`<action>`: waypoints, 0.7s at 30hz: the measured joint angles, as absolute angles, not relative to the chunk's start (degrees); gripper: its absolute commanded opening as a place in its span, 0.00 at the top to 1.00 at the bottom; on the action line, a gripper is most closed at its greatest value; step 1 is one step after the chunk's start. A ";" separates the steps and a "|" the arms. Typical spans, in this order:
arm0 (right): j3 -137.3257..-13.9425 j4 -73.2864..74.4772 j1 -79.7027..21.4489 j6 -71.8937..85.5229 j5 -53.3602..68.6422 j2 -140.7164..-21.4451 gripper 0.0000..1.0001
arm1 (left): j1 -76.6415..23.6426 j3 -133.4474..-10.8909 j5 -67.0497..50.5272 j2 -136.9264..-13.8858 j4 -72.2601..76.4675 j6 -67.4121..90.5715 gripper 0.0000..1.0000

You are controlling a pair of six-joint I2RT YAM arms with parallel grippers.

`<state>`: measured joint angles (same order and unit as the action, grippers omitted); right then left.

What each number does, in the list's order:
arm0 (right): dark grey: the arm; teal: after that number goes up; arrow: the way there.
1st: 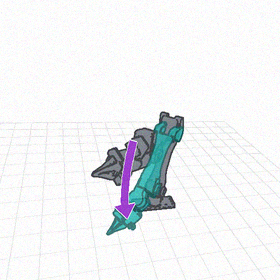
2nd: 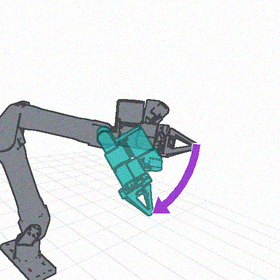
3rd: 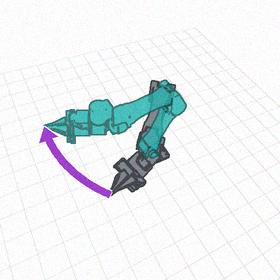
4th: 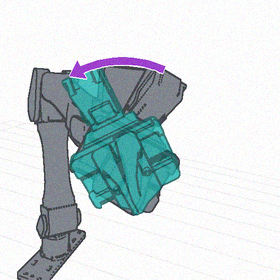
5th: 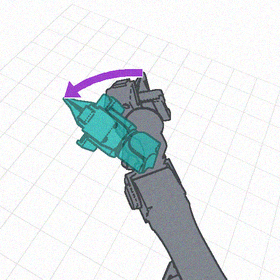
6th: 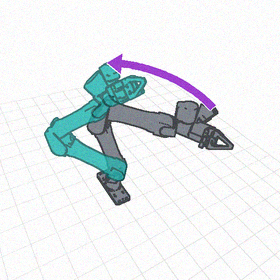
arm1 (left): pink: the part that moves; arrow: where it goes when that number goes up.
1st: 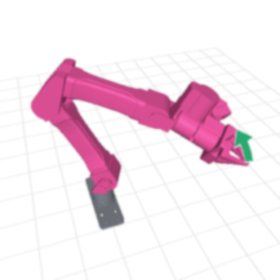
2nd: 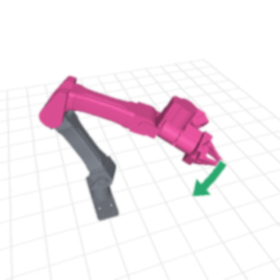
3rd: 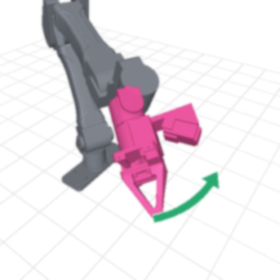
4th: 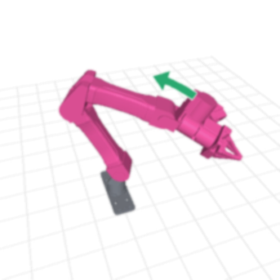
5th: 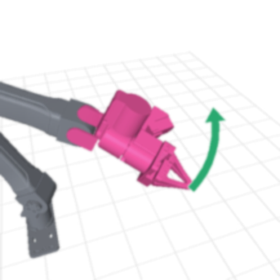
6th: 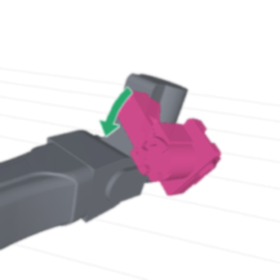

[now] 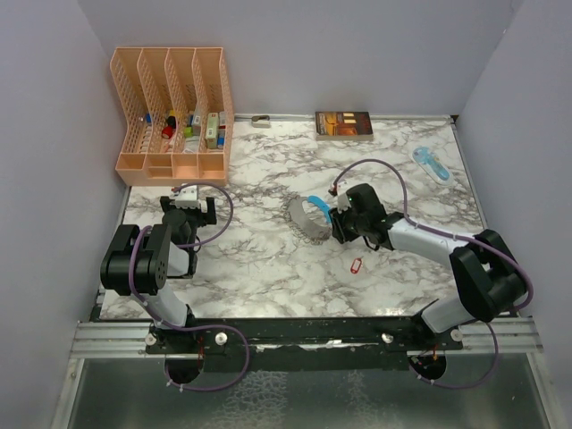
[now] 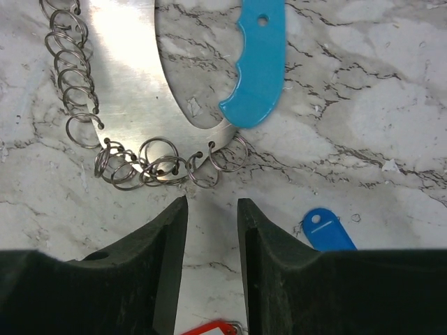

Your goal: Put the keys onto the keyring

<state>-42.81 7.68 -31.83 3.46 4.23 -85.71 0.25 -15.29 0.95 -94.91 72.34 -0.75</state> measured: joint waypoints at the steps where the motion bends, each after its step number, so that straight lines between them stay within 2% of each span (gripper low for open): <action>1: -42.83 7.68 -31.83 3.18 3.86 -85.71 0.67 | 0.25 -15.29 0.95 -94.91 72.34 -0.75 0.02; 10: -45.67 7.75 -31.83 0.47 1.96 -86.02 0.71 | 0.25 -15.29 0.95 -94.91 72.34 -0.75 0.02; 21: -47.20 9.67 -32.47 -1.41 1.98 -86.91 0.72 | 0.25 -15.29 0.93 -94.91 72.34 -0.78 0.02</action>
